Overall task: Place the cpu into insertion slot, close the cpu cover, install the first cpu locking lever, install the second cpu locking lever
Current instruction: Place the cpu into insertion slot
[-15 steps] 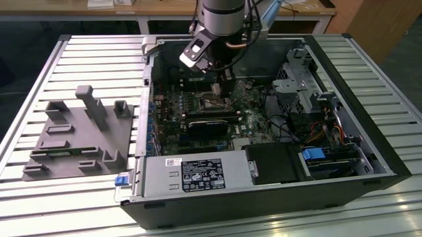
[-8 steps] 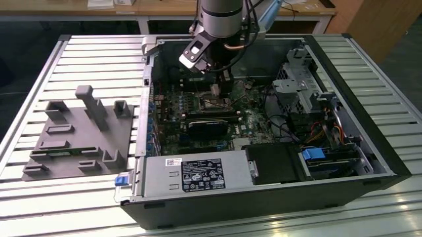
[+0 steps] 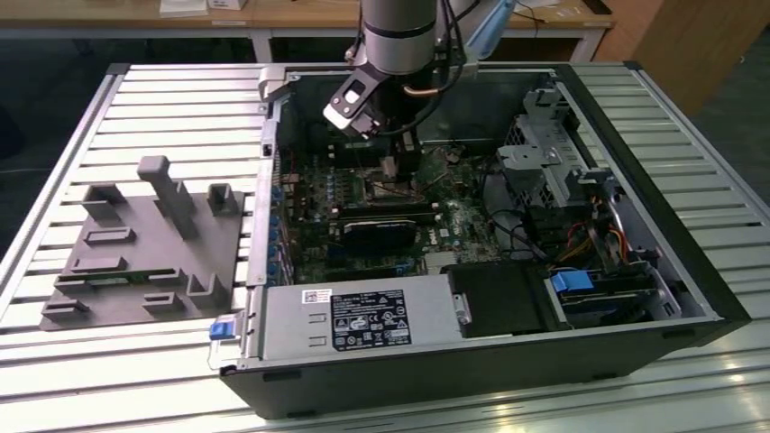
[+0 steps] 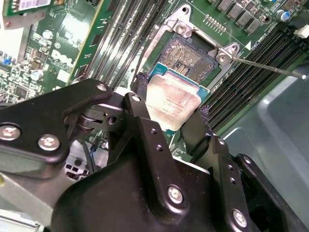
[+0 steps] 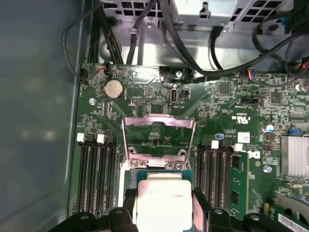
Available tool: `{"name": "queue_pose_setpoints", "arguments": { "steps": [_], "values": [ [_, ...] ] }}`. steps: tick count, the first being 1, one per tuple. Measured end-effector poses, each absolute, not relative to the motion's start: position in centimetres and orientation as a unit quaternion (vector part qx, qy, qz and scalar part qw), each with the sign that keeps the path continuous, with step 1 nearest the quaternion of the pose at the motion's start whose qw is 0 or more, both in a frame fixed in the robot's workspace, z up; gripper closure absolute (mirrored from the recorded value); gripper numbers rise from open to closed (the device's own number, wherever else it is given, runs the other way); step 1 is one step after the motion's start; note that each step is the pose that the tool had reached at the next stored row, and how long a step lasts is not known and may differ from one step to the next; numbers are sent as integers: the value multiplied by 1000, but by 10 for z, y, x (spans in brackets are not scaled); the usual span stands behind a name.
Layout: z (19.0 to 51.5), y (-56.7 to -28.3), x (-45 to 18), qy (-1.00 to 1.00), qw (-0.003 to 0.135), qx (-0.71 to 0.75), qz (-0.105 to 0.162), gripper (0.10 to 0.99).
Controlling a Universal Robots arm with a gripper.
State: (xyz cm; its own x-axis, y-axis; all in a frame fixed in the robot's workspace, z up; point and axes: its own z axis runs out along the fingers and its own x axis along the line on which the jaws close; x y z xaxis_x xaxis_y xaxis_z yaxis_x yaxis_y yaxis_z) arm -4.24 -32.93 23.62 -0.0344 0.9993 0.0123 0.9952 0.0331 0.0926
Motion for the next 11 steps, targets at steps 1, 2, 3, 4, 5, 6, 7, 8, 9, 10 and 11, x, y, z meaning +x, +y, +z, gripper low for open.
{"name": "queue_pose_setpoints", "arguments": {
  "steps": [1,2,3,4,5,6,7,8,9,10,11],
  "values": [
    [235,-329,-43,718,28,694,38,549],
    [233,-329,-43,718,28,694,38,549],
    [232,-328,-43,718,28,695,38,549],
    [231,-328,-43,718,28,695,38,549],
    [229,-328,-44,718,28,695,38,549],
    [228,-328,-44,717,28,695,38,549],
    [227,-328,-45,717,28,695,38,549],
    [226,-328,-46,717,28,696,37,549],
    [225,-328,-46,717,28,696,37,549],
    [224,-328,-47,716,28,696,37,549],
    [223,-328,-47,716,28,697,37,549]
  ]
}}
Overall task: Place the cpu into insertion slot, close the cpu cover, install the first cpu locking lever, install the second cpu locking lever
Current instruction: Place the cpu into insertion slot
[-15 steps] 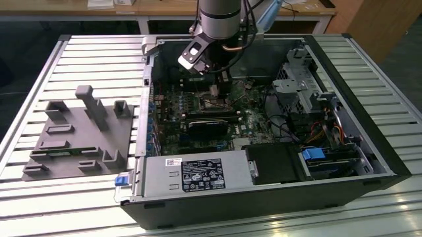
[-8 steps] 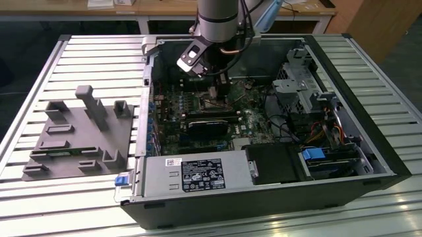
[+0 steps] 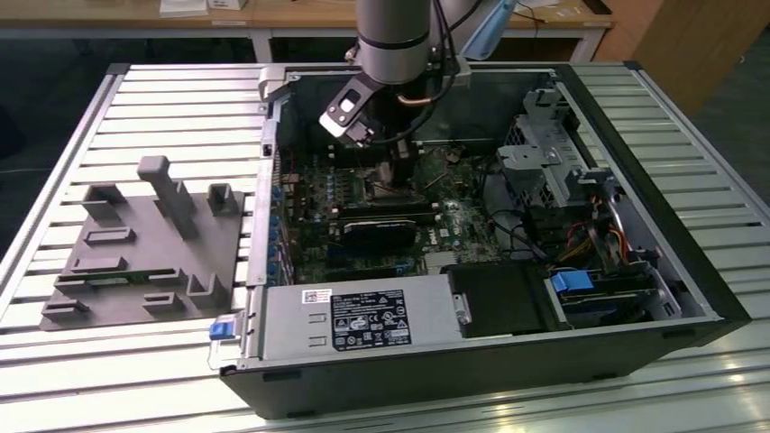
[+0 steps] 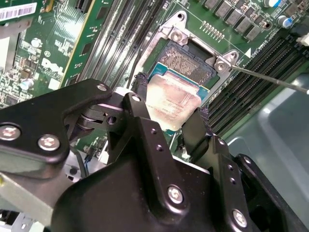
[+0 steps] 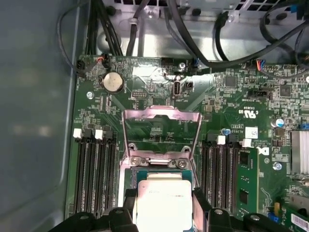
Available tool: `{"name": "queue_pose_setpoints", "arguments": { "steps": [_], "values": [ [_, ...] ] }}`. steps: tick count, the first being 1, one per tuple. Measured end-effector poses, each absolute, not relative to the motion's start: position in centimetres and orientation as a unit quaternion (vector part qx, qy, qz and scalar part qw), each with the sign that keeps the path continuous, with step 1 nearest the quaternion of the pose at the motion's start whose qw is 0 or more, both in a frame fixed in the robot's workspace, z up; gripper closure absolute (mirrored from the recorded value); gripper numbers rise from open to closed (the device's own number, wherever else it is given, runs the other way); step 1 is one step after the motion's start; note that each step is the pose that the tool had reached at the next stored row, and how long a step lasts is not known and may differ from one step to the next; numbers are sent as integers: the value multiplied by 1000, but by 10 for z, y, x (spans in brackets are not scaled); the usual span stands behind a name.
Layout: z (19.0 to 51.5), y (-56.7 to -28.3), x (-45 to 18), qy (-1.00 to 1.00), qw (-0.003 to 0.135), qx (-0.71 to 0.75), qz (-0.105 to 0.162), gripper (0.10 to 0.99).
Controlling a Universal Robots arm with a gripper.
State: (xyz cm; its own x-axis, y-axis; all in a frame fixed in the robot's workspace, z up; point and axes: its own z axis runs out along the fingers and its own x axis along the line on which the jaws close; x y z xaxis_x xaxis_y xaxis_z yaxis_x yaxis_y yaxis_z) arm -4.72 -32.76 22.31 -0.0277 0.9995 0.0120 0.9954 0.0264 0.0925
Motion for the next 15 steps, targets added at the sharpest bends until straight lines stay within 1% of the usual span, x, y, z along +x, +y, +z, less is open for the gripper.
{"name": "queue_pose_setpoints", "arguments": {
  "steps": [15],
  "values": [
    [209,-327,-50,711,28,701,37,549]
  ]
}}
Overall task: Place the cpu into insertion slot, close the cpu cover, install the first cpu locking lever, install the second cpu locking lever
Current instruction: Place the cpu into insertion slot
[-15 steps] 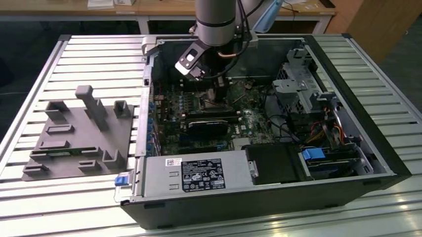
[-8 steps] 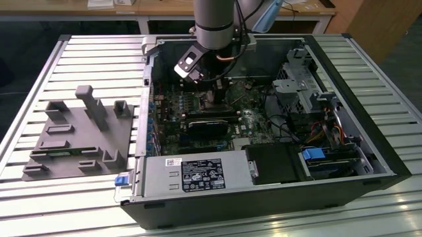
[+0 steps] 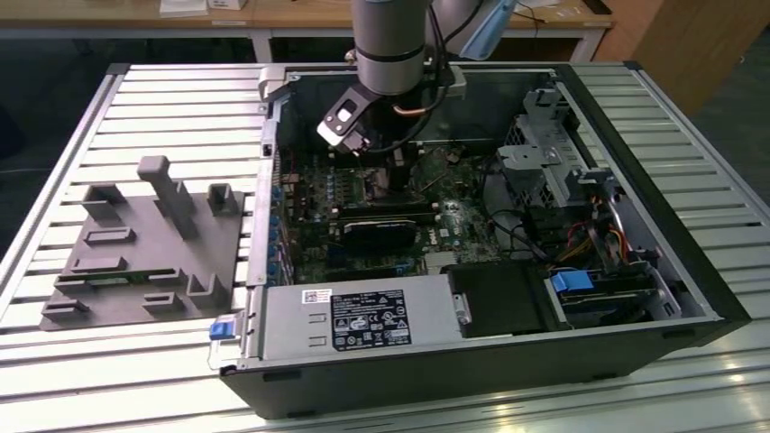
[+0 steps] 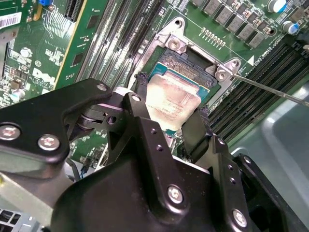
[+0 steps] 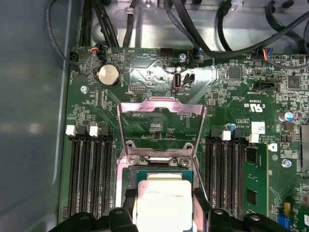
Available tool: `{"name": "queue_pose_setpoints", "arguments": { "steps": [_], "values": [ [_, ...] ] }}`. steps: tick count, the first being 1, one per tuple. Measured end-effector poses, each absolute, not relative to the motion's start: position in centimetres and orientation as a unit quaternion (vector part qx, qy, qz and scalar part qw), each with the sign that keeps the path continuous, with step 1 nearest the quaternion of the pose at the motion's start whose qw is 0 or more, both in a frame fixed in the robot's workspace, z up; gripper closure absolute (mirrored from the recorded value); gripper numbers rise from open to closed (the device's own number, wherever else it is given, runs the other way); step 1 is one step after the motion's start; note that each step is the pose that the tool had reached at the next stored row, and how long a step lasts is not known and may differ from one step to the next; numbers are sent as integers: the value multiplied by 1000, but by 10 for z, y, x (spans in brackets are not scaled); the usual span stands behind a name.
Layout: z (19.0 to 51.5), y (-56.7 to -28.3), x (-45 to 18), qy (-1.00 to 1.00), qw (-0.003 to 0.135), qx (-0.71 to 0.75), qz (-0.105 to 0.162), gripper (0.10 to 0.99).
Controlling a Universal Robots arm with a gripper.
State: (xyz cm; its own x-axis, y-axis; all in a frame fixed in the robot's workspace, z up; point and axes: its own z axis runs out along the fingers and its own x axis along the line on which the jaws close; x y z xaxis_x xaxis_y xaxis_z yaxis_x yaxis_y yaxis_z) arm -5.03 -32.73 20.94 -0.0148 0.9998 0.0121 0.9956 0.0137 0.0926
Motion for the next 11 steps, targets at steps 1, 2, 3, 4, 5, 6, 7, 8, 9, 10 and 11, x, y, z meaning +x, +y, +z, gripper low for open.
{"name": "queue_pose_setpoints", "arguments": {
  "steps": [1,2,3,4,5,6,7,8,9,10,11],
  "values": [
    [209,-327,-51,711,28,702,37,549],
    [208,-327,-51,710,28,703,37,549],
    [207,-327,-51,709,28,704,37,549],
    [207,-327,-51,707,28,705,37,549],
    [206,-327,-52,706,29,707,37,549],
    [206,-327,-52,704,29,709,37,549],
    [205,-327,-52,703,29,710,37,549],
    [205,-327,-52,702,29,711,37,549],
    [204,-327,-52,701,29,712,37,549],
    [203,-327,-52,700,29,712,37,549],
    [202,-327,-53,700,29,713,37,549]
  ]
}}
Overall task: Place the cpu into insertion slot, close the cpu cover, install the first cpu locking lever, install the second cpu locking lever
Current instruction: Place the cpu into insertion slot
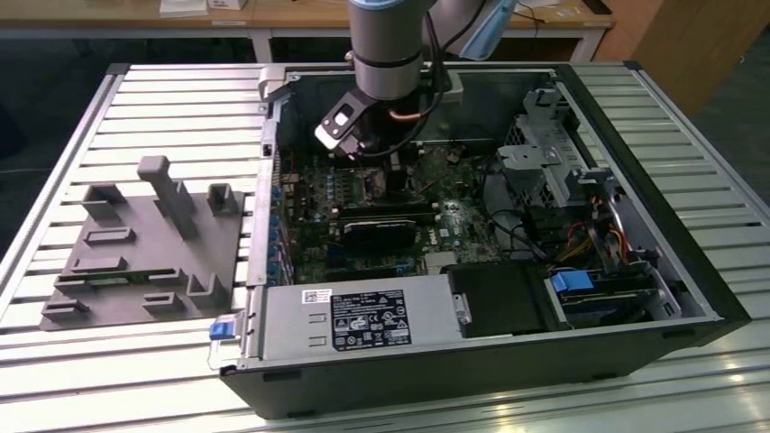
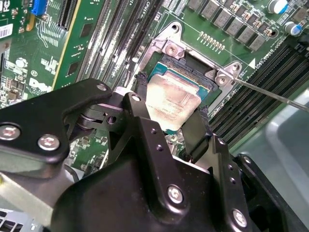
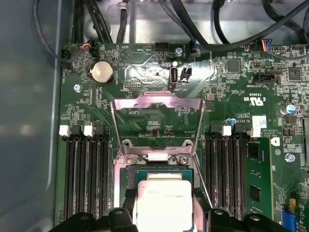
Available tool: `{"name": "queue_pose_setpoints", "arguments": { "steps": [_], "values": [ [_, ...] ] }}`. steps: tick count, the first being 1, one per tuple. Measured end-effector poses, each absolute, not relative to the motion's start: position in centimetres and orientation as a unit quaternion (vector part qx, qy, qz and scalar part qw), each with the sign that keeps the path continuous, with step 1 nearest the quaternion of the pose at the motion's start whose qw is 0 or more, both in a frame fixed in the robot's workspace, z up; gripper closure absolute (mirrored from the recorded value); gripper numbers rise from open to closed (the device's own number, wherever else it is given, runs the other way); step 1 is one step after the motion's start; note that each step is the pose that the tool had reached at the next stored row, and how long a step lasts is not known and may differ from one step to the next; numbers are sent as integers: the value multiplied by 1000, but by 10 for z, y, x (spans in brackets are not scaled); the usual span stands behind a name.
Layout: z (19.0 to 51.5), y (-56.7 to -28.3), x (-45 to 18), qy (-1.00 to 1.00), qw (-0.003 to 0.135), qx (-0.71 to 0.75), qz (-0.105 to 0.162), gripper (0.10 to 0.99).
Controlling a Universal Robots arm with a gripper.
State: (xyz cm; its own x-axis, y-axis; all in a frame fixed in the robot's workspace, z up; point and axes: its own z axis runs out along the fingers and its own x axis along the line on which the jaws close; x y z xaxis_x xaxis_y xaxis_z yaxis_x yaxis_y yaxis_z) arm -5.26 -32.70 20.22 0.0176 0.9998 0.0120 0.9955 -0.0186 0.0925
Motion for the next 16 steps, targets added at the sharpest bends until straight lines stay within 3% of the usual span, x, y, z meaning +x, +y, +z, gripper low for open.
{"name": "queue_pose_setpoints", "arguments": {
  "steps": [16],
  "values": [
    [196,-325,-54,700,29,713,37,549]
  ]
}}
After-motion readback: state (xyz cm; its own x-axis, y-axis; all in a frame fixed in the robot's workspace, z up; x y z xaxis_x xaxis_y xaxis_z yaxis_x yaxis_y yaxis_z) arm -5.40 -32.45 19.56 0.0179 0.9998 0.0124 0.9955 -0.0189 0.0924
